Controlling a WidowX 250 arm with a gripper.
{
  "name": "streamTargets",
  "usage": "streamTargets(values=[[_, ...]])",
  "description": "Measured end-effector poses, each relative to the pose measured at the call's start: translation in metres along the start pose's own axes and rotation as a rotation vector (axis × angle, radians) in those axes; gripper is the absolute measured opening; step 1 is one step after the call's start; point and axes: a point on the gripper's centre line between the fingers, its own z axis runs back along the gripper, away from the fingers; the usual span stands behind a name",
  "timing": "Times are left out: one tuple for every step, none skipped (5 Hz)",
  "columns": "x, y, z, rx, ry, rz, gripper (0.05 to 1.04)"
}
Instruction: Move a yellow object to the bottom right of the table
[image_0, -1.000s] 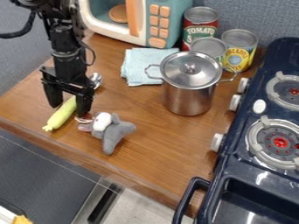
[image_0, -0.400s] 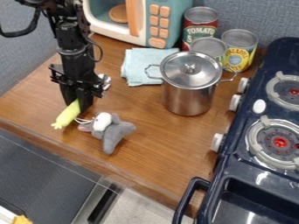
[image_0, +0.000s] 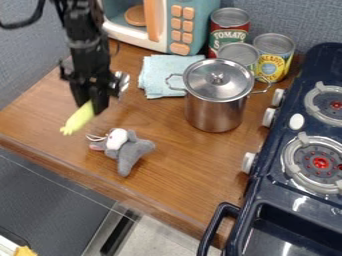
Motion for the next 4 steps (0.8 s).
streamTargets(values=[[0.017,-0.007,0.027,0.007,-0.077,-0.032,0.355],[0.038,-0.023,0.052,0.008,-0.127,-0.089,0.355],[0.049,-0.069,0.075,0.005,-0.172,-0.177,0.355],[0.044,-0.117,0.095,-0.021,-0.188,-0.299,0.355]])
